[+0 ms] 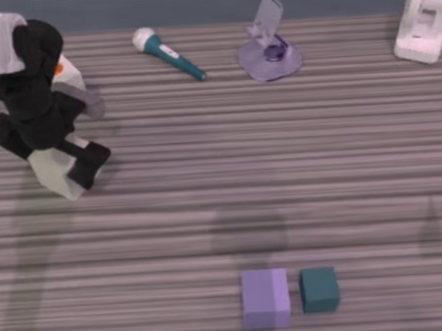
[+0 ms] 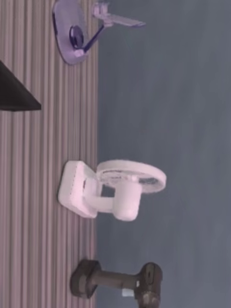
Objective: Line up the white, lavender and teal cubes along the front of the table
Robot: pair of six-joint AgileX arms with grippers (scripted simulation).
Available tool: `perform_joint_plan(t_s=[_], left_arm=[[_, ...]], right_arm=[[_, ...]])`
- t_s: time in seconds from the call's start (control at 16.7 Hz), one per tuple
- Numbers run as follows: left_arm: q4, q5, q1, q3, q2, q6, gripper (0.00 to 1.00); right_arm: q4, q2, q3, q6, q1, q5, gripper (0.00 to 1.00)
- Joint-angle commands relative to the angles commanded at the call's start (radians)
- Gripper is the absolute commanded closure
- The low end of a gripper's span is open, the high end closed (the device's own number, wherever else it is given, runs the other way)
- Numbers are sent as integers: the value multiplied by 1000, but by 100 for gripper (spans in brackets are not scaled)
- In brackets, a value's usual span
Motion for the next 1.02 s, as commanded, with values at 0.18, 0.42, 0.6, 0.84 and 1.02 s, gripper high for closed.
perform_joint_plan(t_s=[0.18,0.42,0.6,0.84,1.02], left_arm=[[0,0,0,0,0,0,0],[0,0,0,0,0,0,30],[0,0,0,0,0,0,53],[0,0,0,0,0,0,83],[0,0,0,0,0,0,100]], right_arm=[[0,0,0,0,0,0,0],[0,0,0,0,0,0,0],[0,0,0,0,0,0,0],[0,0,0,0,0,0,0],[0,0,0,0,0,0,0]])
